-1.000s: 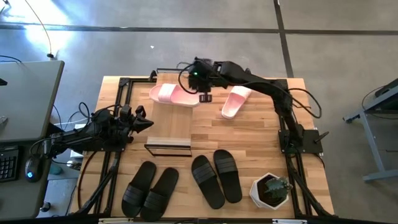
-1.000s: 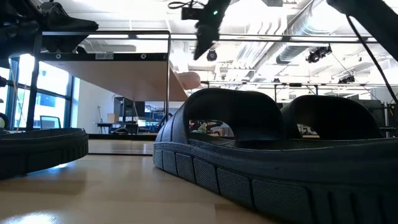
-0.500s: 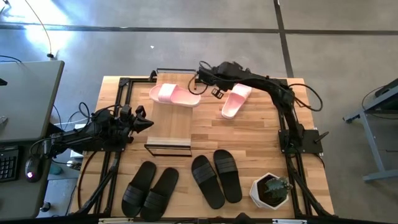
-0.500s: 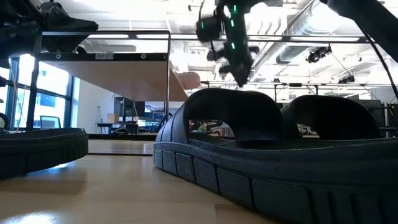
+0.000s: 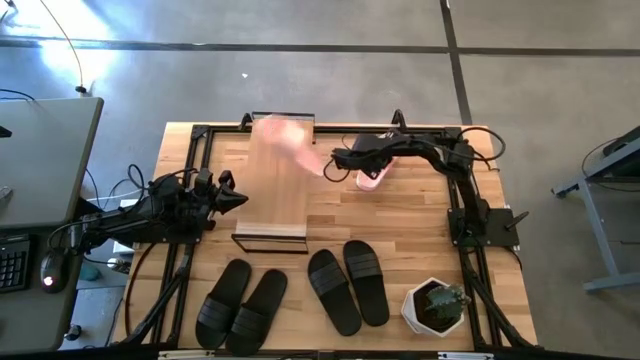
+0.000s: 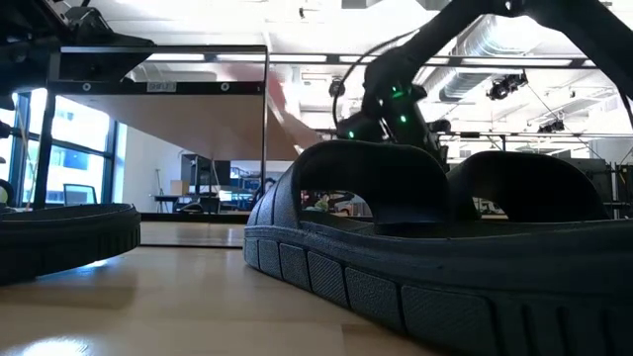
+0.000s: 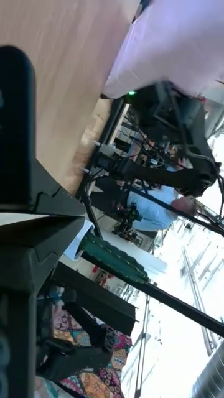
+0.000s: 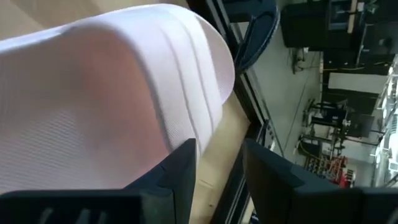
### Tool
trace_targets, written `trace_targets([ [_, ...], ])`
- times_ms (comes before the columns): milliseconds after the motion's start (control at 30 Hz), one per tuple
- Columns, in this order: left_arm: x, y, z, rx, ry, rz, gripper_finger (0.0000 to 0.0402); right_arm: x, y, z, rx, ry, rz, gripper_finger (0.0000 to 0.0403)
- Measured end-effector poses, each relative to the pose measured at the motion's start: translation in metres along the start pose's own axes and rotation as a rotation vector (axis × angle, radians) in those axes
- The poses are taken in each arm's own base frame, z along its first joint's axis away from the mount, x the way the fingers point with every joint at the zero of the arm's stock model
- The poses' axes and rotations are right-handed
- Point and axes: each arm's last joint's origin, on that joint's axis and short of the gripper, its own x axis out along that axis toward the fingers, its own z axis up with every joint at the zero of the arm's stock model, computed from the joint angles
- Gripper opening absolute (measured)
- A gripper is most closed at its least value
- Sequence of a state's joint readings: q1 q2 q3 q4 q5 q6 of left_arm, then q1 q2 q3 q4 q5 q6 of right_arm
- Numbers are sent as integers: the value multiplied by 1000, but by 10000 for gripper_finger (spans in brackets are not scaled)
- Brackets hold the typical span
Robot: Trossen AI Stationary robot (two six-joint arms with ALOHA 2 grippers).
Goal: Pick and place slides into the shelf
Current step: Put the pink slide on the shelf
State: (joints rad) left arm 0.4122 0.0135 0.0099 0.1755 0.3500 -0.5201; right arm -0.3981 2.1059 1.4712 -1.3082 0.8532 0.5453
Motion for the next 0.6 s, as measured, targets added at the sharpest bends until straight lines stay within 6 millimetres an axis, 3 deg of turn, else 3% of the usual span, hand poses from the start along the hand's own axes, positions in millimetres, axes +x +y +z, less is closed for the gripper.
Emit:
trace_targets([
  [167,0,0,0,0,-1,1,3,2,6,-5,-16,-27,-47,124],
  [600,0,0,1,3,-11,1,3,-33,7,8,-59,-170,-45,124],
])
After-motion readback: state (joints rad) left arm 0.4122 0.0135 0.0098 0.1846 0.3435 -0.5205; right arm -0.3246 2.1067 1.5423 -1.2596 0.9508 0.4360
